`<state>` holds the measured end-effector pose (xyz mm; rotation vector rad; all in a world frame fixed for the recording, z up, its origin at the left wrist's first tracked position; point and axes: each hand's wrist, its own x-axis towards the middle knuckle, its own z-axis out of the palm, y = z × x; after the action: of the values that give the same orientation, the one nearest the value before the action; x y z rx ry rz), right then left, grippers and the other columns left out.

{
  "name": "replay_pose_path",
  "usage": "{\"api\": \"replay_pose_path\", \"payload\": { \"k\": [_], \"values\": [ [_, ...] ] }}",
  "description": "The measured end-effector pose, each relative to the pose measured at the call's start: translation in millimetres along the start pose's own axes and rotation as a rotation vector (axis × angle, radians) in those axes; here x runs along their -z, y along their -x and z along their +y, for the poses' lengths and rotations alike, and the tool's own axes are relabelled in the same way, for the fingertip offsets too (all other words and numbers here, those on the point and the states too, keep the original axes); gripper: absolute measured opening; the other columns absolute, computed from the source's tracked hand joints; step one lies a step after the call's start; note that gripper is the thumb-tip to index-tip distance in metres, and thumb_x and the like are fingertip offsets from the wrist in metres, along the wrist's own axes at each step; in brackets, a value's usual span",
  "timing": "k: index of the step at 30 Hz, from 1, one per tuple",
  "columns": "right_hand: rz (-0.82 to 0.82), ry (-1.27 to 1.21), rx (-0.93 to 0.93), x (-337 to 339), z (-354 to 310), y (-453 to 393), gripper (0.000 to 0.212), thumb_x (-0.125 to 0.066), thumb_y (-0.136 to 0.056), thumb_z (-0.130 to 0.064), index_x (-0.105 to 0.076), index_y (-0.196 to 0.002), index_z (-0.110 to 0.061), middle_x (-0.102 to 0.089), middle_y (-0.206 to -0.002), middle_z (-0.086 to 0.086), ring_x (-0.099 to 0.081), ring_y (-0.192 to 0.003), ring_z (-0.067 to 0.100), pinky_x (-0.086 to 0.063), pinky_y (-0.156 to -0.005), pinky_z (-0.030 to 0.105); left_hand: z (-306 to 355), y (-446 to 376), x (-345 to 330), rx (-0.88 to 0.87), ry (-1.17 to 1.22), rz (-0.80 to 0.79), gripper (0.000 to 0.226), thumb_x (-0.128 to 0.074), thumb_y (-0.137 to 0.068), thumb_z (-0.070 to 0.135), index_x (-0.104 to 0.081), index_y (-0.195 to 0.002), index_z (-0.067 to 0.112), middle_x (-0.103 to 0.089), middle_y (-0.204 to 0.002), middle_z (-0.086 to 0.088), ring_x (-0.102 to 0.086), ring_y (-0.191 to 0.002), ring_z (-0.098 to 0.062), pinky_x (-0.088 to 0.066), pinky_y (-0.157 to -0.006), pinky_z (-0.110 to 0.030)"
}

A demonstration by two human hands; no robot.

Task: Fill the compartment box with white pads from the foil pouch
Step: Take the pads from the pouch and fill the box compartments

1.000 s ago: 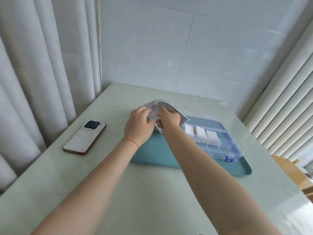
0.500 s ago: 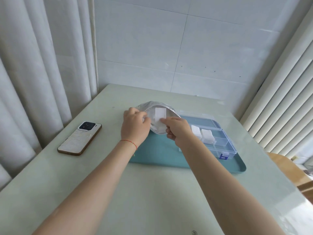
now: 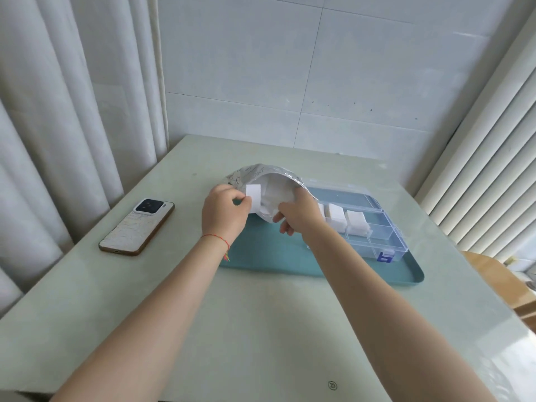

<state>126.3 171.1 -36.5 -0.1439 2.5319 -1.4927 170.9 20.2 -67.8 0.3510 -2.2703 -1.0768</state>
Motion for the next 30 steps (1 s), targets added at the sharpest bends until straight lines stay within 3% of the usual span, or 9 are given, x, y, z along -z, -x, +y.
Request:
{"api": "replay_pose_path", "payload": {
  "k": [2, 4, 6, 9, 13, 16, 23, 27, 30],
  "values": [
    [0.032, -0.042, -0.020, -8.9, -1.8, -7.8, 0.068, -0.037, -0.086, -0.001, -0.022, -0.151, -0.015, -0.068, -0.072, 0.006, -0.055, -0.042, 0.019, -0.037, -0.037, 0.019, 0.7, -1.8, -1.2, -0.001, -0.010, 0.019, 0.024, -0.062, -0.080, 0.013, -0.058, -0.056, 0.009, -0.057, -0.070, -0.004, -0.056, -0.077, -0.027, -0.046, -0.067, -0.037],
    [0.090, -0.076, -0.024, -16.1, -1.1, -16.7, 0.057, -0.041, -0.088, -0.004, -0.033, -0.145, -0.011, -0.066, -0.069, 0.006, -0.053, -0.041, 0.019, -0.038, -0.039, 0.022, 1.5, -2.6, -2.3, 0.000, -0.015, 0.031, 0.024, -0.061, -0.079, 0.011, -0.058, -0.056, 0.007, -0.058, -0.068, -0.008, -0.055, -0.074, -0.028, -0.046, -0.066, -0.038],
    [0.149, -0.079, -0.018, -21.2, 0.1, -23.6, 0.035, -0.047, -0.088, -0.009, -0.049, -0.123, -0.011, -0.066, -0.067, 0.007, -0.053, -0.039, 0.018, -0.038, -0.041, 0.022, 1.5, -3.8, -3.9, -0.010, -0.008, 0.033, 0.024, -0.060, -0.079, 0.011, -0.057, -0.056, 0.006, -0.058, -0.067, -0.009, -0.055, -0.073, -0.028, -0.044, -0.064, -0.037],
    [0.228, -0.022, 0.014, -24.9, 0.3, -30.4, 0.008, -0.057, -0.087, -0.018, -0.053, -0.091, -0.012, -0.066, -0.066, 0.007, -0.052, -0.038, 0.016, -0.039, -0.044, 0.021, 0.1, -6.3, -5.4, -0.020, -0.001, 0.034, 0.024, -0.061, -0.079, 0.011, -0.057, -0.056, 0.006, -0.059, -0.068, -0.009, -0.054, -0.074, -0.027, -0.043, -0.065, -0.037],
    [0.256, 0.030, 0.052, -23.4, -1.5, -38.1, 0.024, -0.059, -0.087, -0.018, -0.044, -0.068, -0.015, -0.061, -0.062, 0.008, -0.044, -0.030, 0.010, -0.038, -0.049, 0.024, -2.1, -8.0, -6.3, -0.015, 0.003, 0.032, 0.025, -0.062, -0.081, 0.011, -0.057, -0.056, 0.009, -0.058, -0.069, -0.005, -0.052, -0.073, -0.023, -0.033, -0.061, -0.030],
    [0.277, 0.144, 0.100, -22.2, 2.7, -36.4, 0.016, -0.056, -0.082, -0.014, -0.048, -0.069, -0.010, -0.061, -0.069, 0.020, -0.046, -0.052, 0.023, -0.036, -0.054, 0.027, -2.7, -9.5, -7.0, -0.004, 0.007, 0.033, 0.024, -0.062, -0.082, 0.011, -0.059, -0.058, 0.008, -0.059, -0.069, -0.005, -0.053, -0.073, -0.023, -0.030, -0.060, -0.028],
    [0.253, 0.745, 0.189, -5.5, 4.3, -29.1, 0.009, -0.048, -0.093, -0.014, -0.054, -0.086, -0.015, -0.052, -0.082, 0.002, -0.050, -0.077, 0.028, -0.033, -0.056, 0.026, 3.4, -6.4, -7.7, 0.013, -0.023, 0.036, 0.026, -0.060, -0.083, 0.014, -0.056, -0.058, 0.016, -0.054, -0.071, 0.002, -0.051, -0.075, -0.021, -0.027, -0.060, -0.025],
    [0.313, 0.726, 0.252, -3.3, 3.6, -24.8, 0.013, -0.046, -0.090, -0.012, -0.049, -0.077, -0.014, -0.045, -0.068, 0.001, -0.046, -0.071, 0.029, -0.025, -0.050, 0.025, 8.2, -0.5, -6.5, 0.083, -0.067, 0.058, 0.015, -0.061, -0.087, 0.023, -0.069, -0.075, 0.019, -0.052, -0.096, 0.001, -0.051, -0.076, -0.020, -0.036, -0.066, -0.026],
    [0.373, 0.588, 0.314, 5.9, 7.6, -17.9, 0.019, -0.051, -0.088, -0.018, -0.049, -0.070, -0.012, -0.046, -0.067, 0.003, -0.043, -0.068, 0.028, -0.025, -0.048, 0.027, 10.8, 3.3, -6.2, 0.055, -0.065, 0.048, 0.016, -0.061, -0.086, 0.023, -0.068, -0.071, 0.018, -0.061, -0.084, -0.002, -0.057, -0.077, -0.025, -0.038, -0.063, -0.028]
  ]
}}
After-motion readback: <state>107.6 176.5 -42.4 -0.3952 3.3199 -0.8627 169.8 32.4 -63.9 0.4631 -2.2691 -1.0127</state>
